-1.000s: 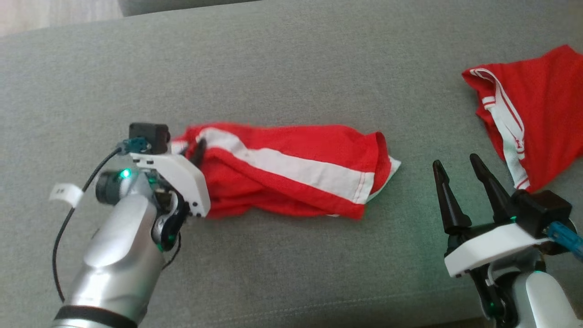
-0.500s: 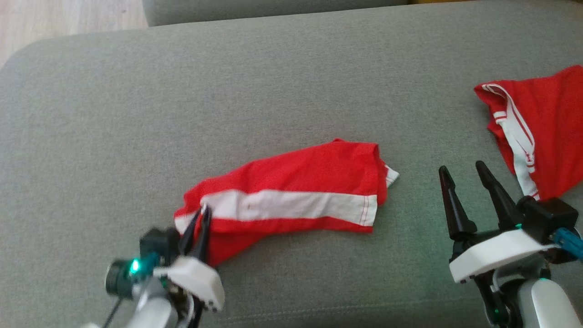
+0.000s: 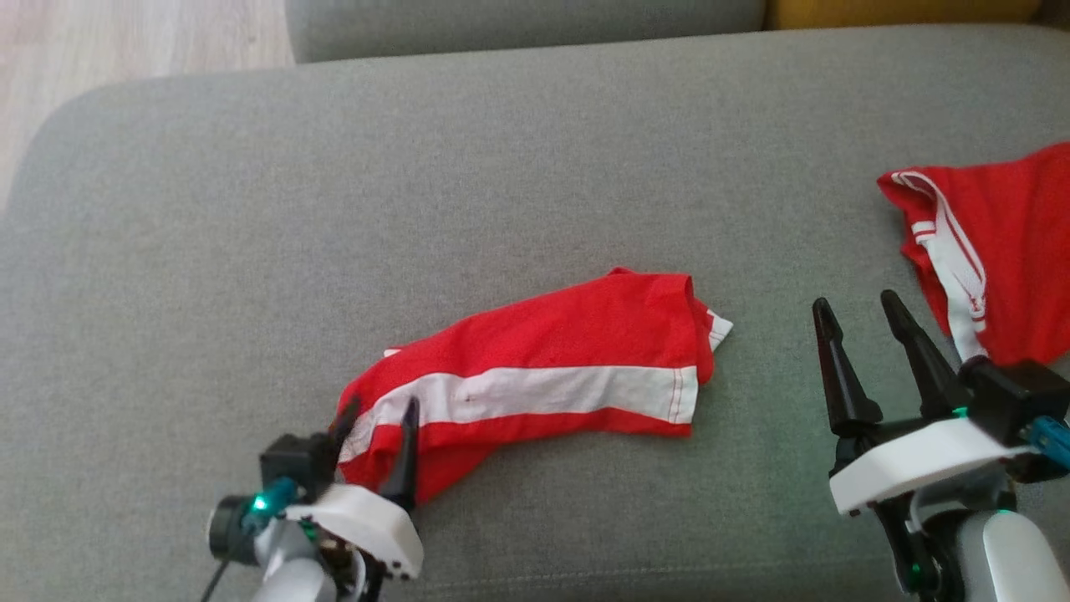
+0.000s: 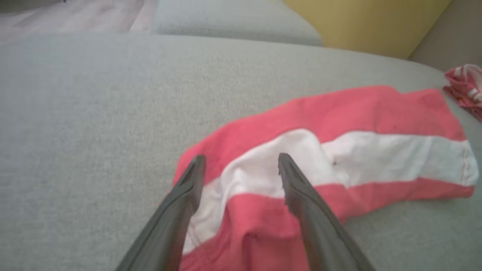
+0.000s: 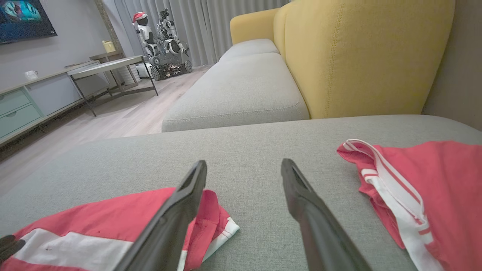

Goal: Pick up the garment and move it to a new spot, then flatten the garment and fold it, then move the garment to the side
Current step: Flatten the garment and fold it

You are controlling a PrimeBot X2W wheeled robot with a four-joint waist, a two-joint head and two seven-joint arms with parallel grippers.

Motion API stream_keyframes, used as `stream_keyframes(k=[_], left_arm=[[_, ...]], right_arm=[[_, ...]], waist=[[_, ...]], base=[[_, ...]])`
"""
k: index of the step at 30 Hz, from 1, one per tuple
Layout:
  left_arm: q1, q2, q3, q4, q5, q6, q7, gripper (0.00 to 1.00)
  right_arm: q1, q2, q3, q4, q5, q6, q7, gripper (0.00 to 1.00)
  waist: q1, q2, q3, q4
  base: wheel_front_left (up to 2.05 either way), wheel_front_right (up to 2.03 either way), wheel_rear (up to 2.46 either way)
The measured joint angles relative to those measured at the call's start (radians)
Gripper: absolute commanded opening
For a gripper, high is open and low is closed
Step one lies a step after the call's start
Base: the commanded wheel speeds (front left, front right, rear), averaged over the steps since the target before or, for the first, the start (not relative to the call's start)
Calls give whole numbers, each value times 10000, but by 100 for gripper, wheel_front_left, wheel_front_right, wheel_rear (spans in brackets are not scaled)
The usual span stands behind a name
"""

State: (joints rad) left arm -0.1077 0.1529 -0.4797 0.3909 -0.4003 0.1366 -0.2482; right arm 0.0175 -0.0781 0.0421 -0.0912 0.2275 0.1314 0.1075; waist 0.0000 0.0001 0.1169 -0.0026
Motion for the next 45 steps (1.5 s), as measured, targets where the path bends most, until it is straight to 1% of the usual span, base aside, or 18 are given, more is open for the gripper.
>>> stream_keyframes(k=[4,8,13,17,23,31,41,45], left_arm=[[14,12,228,-633,0,-35,0,100],[17,98,451,-1160,0,77,-2,100],[152,539,809,-2107,2,437,46,100],[677,909,1032,-2803,19,736,261,100],[1470,1151,1045,-3521,15,903,589,100],[1658,1260,1032,-3942,15,1101,809,100],[1658,1304,1034,-3952,-2,1160,920,100],[1658,1277,1030,-3785,-449,1007,1204,100]], right_arm=[[185,4,-52,-56,0,0,-33,100],[290,2,-86,-82,-33,0,-81,100],[367,4,-96,-113,-96,0,-104,100],[483,4,-100,-155,-190,0,-104,100],[838,6,-109,-178,-244,0,-88,100],[840,13,-128,-284,-253,0,-13,100],[839,17,-127,-295,-253,0,-12,100],[839,23,-102,-295,-253,0,4,100]], waist=[[0,0,-270,17],[0,0,-436,67],[0,0,-685,170],[0,0,-907,205],[0,0,-1133,207],[0,0,-1133,203],[0,0,-1073,204],[0,0,-1004,205]], base=[[0,0,0],[0,0,0],[0,0,0],[0,0,0],[0,0,0],[0,0,0],[0,0,0],[0,0,0]])
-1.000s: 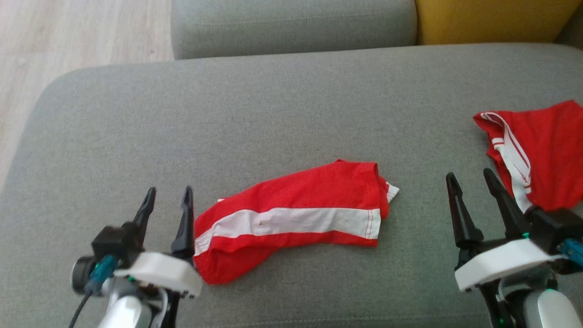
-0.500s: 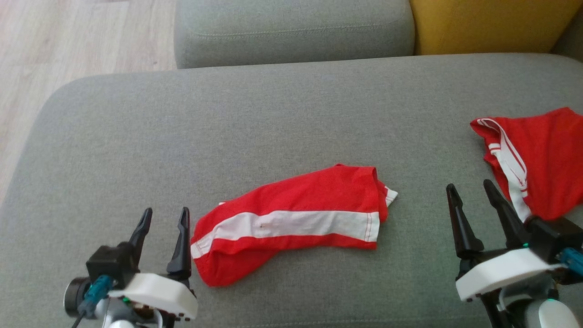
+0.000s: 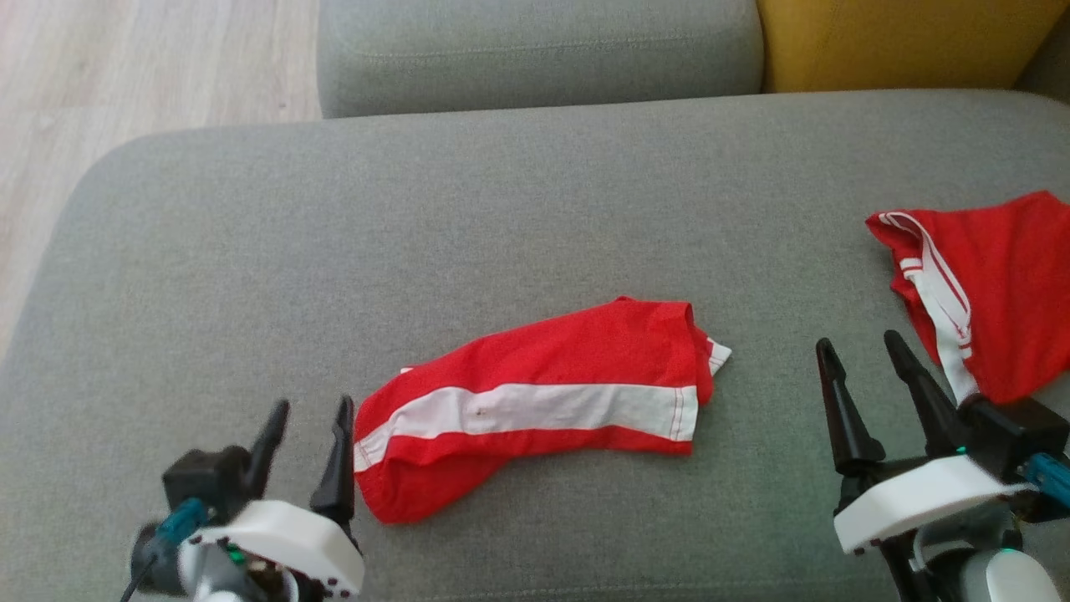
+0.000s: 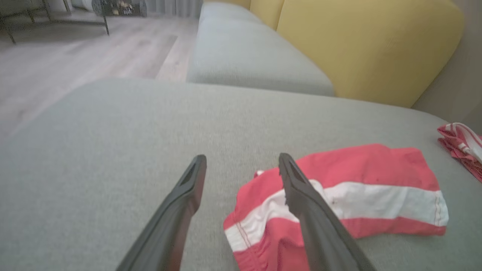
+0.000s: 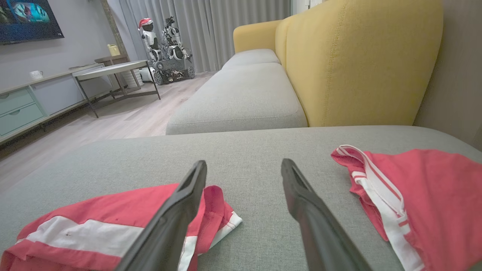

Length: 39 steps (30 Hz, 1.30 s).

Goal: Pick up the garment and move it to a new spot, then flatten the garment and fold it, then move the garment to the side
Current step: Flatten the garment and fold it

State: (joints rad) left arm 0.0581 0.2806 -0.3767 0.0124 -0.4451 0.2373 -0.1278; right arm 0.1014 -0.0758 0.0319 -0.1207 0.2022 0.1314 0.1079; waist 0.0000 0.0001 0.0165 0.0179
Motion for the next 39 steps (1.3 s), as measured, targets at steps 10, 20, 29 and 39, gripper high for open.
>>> stream_keyframes(k=[10,20,29,39], left_arm=[[-85,-499,-29,2410,-1482,-922,748,100],[-1047,-899,-15,4092,-2013,-1894,334,100],[-1381,-968,-125,4809,-2096,-2355,253,0],[-1506,-986,-314,5012,-1875,-2276,-326,0]], right_arm=[[-90,4,178,12,71,0,86,100],[-91,4,184,75,174,0,88,100],[-112,2,190,90,257,0,113,100],[-122,0,173,222,270,0,163,100]], waist=[[0,0,465,-141],[0,0,689,-322],[0,0,773,-380],[0,0,794,-356]], base=[[0,0,0],[0,0,0],[0,0,0],[0,0,0]])
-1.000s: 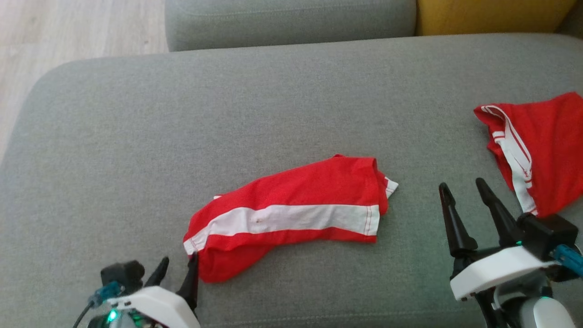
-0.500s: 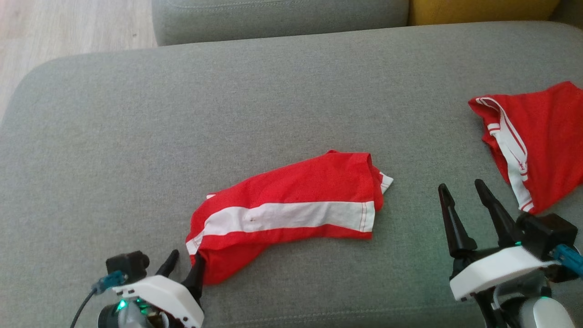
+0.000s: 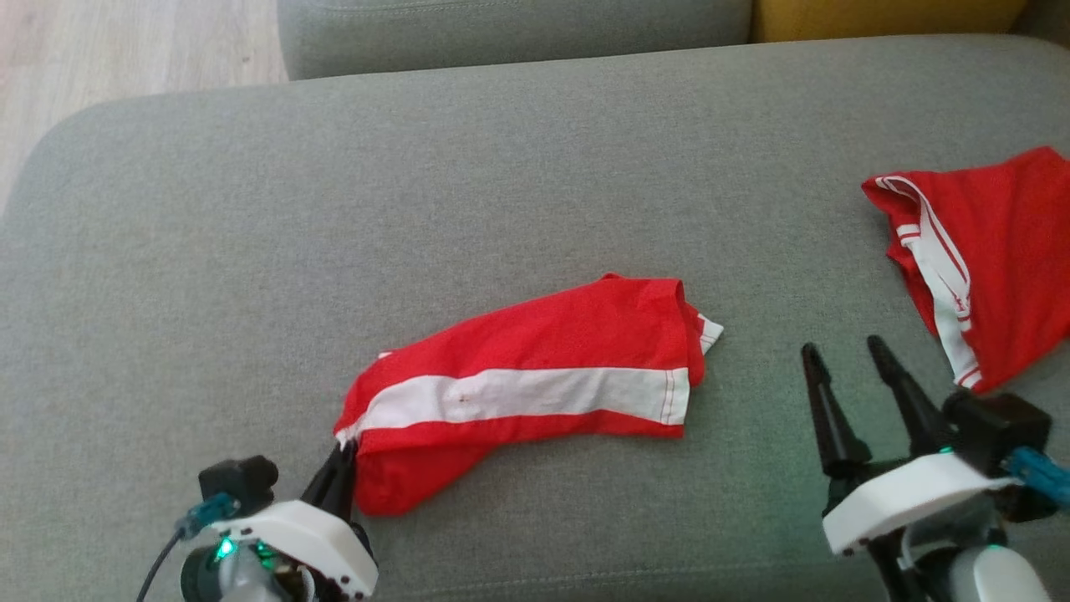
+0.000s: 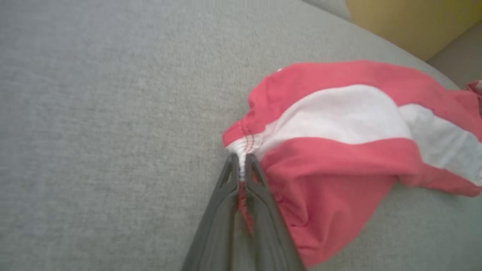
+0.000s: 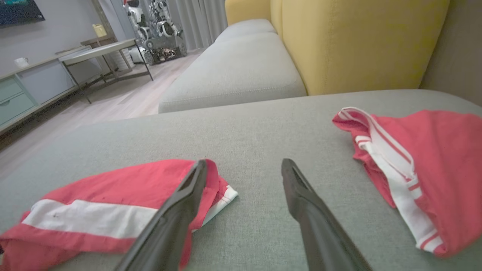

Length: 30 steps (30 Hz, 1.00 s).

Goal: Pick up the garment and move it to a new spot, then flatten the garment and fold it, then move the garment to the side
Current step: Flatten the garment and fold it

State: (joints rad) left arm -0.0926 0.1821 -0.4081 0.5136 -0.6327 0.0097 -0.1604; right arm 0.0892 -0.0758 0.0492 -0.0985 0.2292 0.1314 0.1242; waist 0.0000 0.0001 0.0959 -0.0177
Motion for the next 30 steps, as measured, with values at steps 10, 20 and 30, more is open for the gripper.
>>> stream_keyframes(k=[10,20,30], left_arm=[[4,96,-29,-918,270,349,-245,0],[-1,128,-132,-1166,320,357,-244,0],[-1,140,-234,-1279,324,359,-453,0]], right_arm=[[7,-203,1639,1710,577,0,372,100],[-1499,-215,2706,4090,1356,0,-384,48],[-1821,-506,3221,4665,1881,0,-957,0]], waist=[[0,0,1,349],[0,0,141,626],[0,0,89,764]], base=[[0,0,0],[0,0,0],[0,0,0]])
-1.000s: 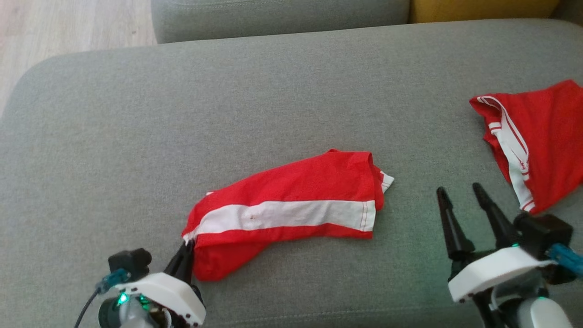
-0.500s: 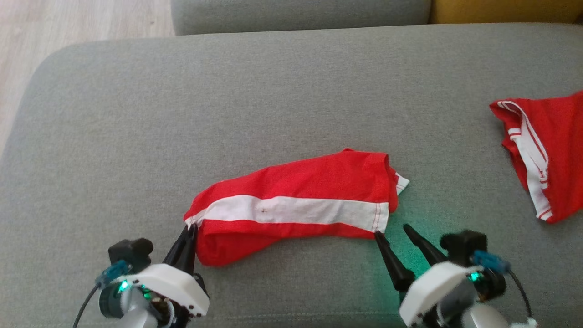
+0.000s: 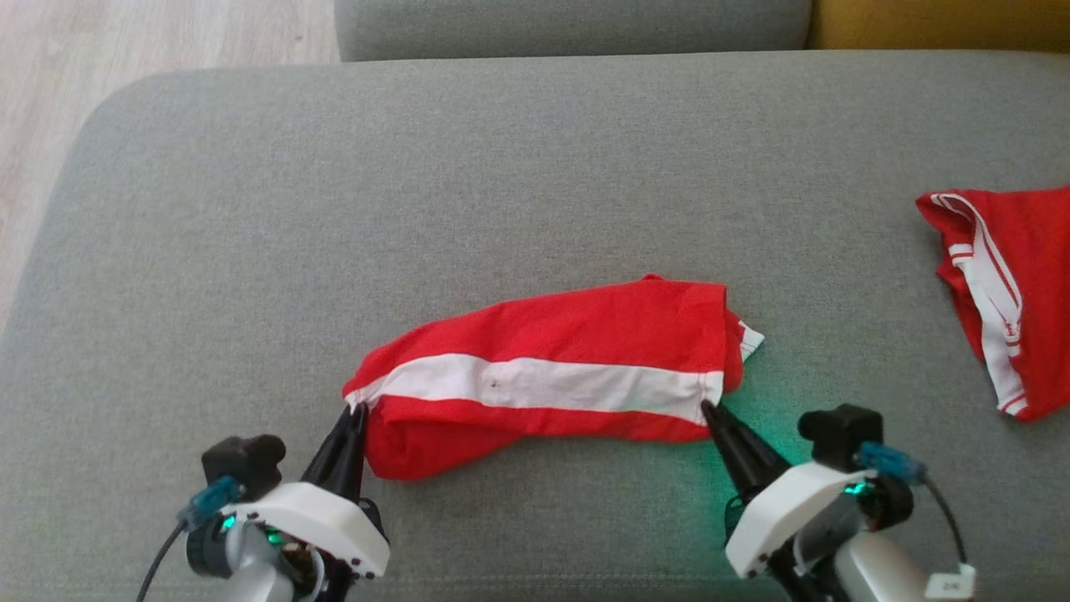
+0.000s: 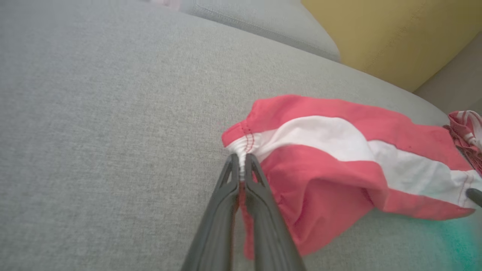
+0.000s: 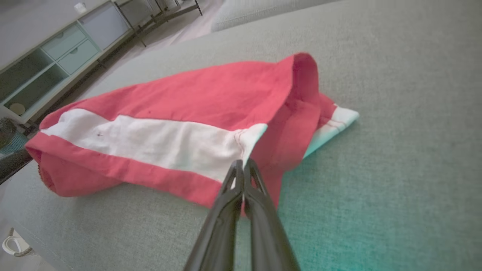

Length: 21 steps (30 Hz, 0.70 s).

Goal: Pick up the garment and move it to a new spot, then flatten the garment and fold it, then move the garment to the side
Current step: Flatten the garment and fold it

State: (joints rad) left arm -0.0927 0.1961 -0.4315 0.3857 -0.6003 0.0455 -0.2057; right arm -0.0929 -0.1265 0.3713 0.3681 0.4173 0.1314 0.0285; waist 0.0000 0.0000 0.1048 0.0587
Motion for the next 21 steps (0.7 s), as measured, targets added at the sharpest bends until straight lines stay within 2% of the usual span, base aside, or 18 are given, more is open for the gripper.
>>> stream_keyframes(k=[5,11,21], left_arm=[[-70,213,65,-660,234,92,-163,0],[-690,729,182,-2134,589,167,-54,0],[-1855,1419,244,-4982,859,349,1225,0]], right_arm=[[-35,-251,-349,-779,29,0,-424,0],[-480,-711,-1463,-2441,-412,0,-543,0],[-1113,-1076,-2801,-5614,-1141,0,418,0]], waist=[[0,0,-96,-35],[0,0,-332,-107],[0,0,-872,-181]], base=[[0,0,0],[0,0,0],[0,0,0]])
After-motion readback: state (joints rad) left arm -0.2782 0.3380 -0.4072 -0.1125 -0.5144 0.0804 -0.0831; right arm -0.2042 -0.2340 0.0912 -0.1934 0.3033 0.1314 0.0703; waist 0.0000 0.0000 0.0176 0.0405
